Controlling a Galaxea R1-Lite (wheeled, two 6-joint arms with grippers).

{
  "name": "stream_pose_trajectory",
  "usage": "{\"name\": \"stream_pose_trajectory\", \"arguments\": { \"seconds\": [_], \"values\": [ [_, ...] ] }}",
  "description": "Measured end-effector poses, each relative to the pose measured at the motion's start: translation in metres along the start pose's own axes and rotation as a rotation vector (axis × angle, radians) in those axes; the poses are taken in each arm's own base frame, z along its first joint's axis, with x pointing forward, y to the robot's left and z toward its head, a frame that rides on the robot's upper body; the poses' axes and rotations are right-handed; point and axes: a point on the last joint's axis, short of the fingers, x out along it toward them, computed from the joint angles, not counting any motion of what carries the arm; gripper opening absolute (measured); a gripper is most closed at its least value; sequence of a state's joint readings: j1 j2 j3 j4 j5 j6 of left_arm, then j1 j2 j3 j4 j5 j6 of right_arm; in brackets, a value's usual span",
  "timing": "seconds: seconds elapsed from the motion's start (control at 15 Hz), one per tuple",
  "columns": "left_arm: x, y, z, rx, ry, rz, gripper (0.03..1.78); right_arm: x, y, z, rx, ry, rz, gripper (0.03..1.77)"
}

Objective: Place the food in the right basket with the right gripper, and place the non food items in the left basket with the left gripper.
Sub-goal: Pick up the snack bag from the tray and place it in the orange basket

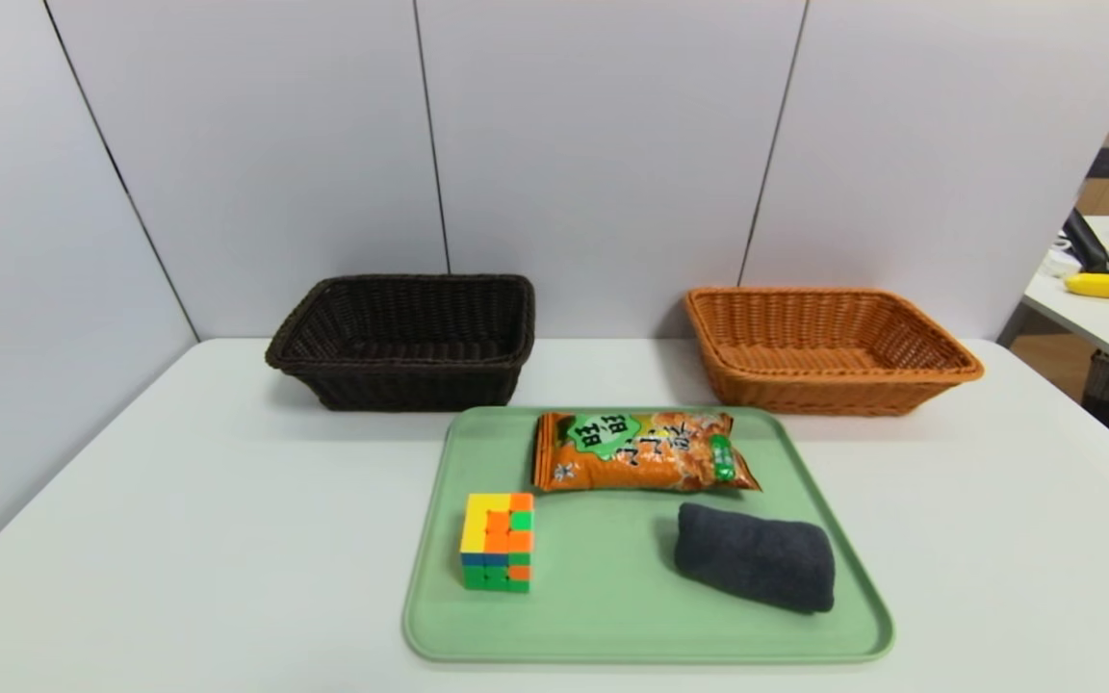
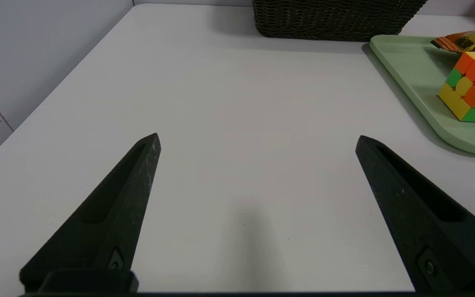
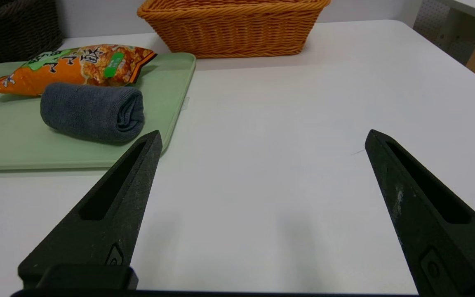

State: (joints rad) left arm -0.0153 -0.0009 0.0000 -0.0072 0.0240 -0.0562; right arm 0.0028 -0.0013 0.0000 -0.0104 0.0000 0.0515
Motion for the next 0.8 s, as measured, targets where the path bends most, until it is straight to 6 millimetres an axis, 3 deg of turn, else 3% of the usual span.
{"name": "stream_pose_trajectory", "arguments": {
  "seconds": [0.53,0.8],
  "values": [
    [-0.001,0.000,0.003,0.003,-0.009,0.002,1.69,0.000,0.000,0.001,-0.014,-0.006,-0.005,1.70],
    [-0.017,-0.002,0.037,0.020,-0.065,-0.025,1.69,-0.017,0.003,0.048,-0.026,-0.093,0.046,1.70]
  ]
}}
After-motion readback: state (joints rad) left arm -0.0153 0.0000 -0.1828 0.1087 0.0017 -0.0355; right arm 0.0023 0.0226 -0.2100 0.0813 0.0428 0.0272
